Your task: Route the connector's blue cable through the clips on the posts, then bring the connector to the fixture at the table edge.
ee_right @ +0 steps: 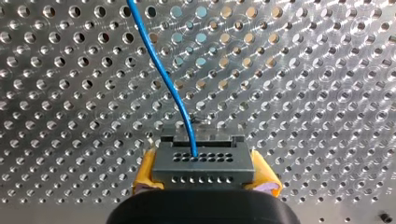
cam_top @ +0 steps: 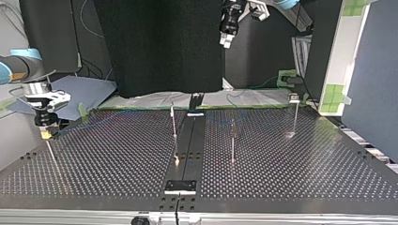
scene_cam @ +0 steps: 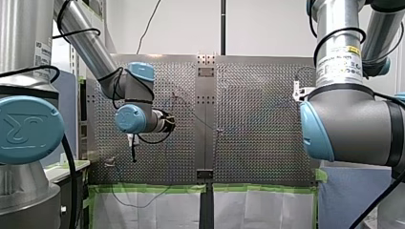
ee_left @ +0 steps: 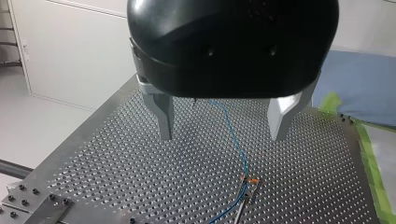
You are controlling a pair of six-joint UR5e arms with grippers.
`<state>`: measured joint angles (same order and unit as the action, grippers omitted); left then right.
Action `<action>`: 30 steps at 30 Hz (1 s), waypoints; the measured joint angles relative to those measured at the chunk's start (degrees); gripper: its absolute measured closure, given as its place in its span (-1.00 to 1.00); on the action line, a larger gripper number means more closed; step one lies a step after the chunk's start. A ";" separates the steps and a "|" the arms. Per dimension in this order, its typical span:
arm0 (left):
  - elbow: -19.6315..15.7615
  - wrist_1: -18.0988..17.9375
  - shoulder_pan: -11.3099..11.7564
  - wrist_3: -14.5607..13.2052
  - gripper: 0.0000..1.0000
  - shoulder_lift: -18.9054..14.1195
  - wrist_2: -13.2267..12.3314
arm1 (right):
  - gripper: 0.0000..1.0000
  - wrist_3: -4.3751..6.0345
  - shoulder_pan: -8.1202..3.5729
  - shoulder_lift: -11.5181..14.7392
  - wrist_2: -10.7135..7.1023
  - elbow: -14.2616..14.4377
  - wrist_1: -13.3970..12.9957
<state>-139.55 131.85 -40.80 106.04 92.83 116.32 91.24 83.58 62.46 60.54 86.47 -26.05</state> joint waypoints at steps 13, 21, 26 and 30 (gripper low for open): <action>0.00 0.01 -0.18 0.04 -1.00 0.00 0.00 | 1.00 0.39 0.04 -0.14 -0.06 -0.47 1.34; 0.00 0.01 -0.24 0.04 -1.00 0.00 0.00 | 1.00 0.50 0.04 -0.26 -0.06 -0.85 1.76; 0.00 0.01 -0.17 0.04 -1.00 0.01 0.00 | 1.00 0.53 0.10 -0.38 -0.06 -1.13 1.76; 0.00 0.01 -0.13 0.04 -1.00 0.01 0.00 | 1.00 0.54 0.15 -0.53 -0.06 -1.33 1.85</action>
<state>-139.55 131.85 -40.92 106.08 92.83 116.32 91.77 83.73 61.93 60.48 85.14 -24.19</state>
